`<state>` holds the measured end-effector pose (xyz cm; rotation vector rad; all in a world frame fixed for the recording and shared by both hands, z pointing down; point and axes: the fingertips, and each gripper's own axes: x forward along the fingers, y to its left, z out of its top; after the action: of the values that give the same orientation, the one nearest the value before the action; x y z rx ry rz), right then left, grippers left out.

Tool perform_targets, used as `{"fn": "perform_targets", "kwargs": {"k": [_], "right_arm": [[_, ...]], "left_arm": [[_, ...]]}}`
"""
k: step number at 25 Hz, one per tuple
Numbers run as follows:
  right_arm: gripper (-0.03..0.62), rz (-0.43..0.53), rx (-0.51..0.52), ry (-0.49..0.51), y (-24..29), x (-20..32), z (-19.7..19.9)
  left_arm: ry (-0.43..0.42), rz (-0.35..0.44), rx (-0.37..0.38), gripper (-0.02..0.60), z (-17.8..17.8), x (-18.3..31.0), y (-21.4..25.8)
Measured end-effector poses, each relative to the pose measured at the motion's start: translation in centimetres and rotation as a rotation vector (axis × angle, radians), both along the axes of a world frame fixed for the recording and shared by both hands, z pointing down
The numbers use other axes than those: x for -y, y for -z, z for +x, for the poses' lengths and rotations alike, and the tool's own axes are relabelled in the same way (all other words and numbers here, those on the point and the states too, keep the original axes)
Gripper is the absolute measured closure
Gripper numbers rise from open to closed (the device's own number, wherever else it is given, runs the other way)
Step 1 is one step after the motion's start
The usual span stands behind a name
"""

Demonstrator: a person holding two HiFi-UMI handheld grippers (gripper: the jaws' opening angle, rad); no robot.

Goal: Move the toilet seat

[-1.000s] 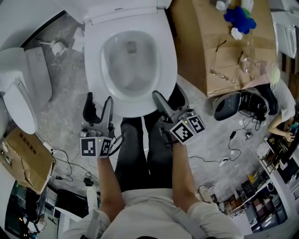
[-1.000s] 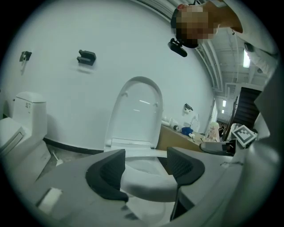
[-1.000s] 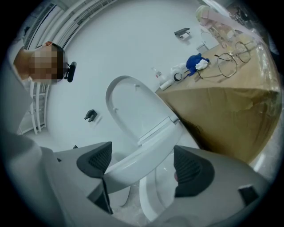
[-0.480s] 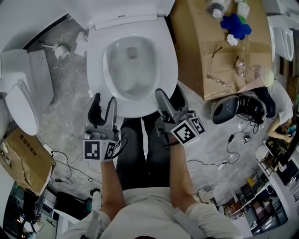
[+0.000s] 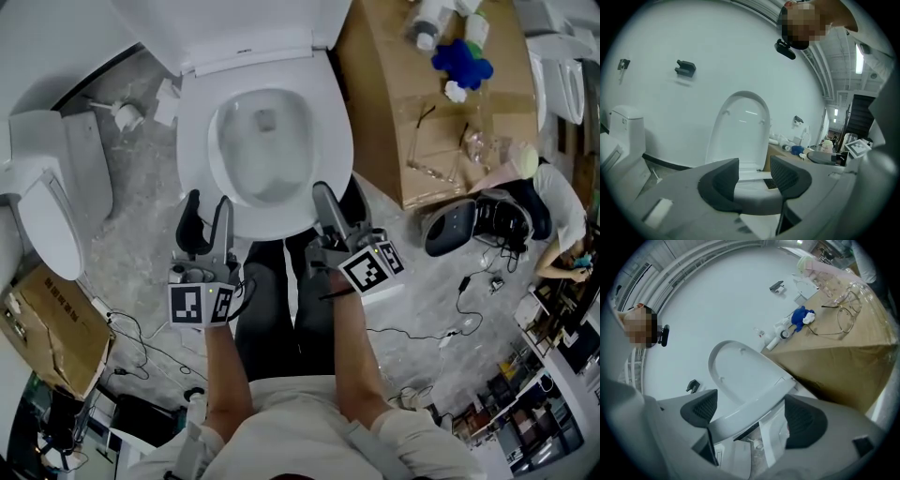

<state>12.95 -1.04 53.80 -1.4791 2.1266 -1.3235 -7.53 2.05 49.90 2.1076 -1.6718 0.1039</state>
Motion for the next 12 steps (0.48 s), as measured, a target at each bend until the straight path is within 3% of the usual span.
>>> {"fn": "perform_targets", "kwargs": {"k": [6,10,12], "right_arm": [[0.145,-0.007,-0.015,-0.031,0.8,0.7,0.0],[0.145,0.082,-0.294,0.009,2.4,1.2,1.0],[0.148,0.122,-0.368,0.057,3.3,1.6,0.9]], "left_arm": [[0.006,0.002,0.002,0.371,-0.2,0.8,0.7],[0.007,0.000,0.001,0.371,-0.3,1.2,1.0],[0.013,0.011,-0.003,0.371,-0.5,1.5,1.4]]}}
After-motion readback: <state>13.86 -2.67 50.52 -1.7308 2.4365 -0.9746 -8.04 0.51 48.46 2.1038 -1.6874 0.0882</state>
